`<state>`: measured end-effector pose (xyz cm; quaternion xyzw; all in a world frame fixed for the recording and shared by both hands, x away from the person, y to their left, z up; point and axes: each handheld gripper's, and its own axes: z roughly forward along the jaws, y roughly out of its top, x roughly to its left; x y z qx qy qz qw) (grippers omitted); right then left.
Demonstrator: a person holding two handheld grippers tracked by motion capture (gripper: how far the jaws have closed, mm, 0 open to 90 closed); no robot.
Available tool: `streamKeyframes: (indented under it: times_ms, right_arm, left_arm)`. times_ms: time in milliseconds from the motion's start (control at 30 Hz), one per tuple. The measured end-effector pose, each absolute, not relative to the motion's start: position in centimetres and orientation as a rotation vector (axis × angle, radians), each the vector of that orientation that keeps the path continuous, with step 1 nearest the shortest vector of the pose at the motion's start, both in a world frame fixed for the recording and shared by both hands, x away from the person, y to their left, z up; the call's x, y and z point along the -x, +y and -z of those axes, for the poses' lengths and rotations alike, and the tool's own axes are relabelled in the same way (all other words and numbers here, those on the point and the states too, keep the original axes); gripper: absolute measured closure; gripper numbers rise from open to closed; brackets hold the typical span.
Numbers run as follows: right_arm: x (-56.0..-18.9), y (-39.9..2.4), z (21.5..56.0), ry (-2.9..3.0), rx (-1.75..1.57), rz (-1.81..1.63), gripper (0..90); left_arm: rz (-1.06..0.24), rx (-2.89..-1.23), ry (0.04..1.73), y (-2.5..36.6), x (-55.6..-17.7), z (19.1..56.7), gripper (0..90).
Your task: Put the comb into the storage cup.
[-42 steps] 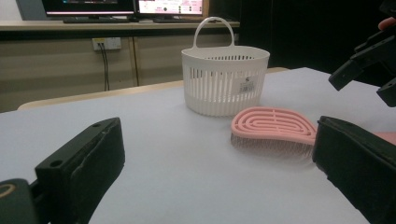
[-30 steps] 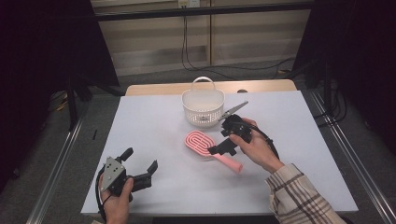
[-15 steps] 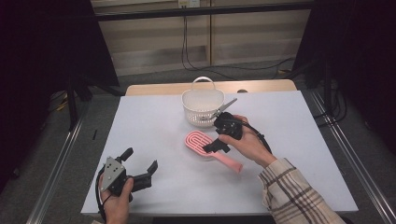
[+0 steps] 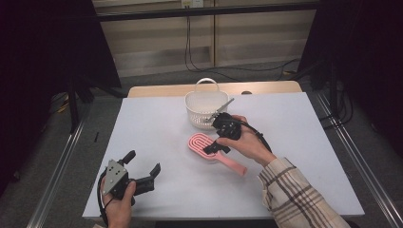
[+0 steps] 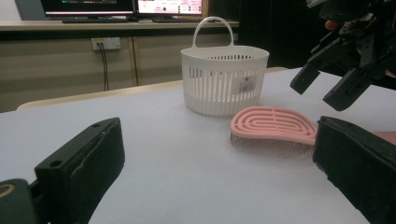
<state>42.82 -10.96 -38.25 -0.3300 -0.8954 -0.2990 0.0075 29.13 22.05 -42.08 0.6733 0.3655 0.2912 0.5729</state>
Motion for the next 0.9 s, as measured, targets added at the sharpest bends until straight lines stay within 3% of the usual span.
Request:
streamKeyframes:
  times_ms: [900]
  right_arm:
    - [-44.4, -8.5, 39.8, -2.846, 1.026, 0.75, 5.9]
  left_arm:
    - [-0.683, -1.582, 0.855, 22.1, -29.2, 42.1, 2.3]
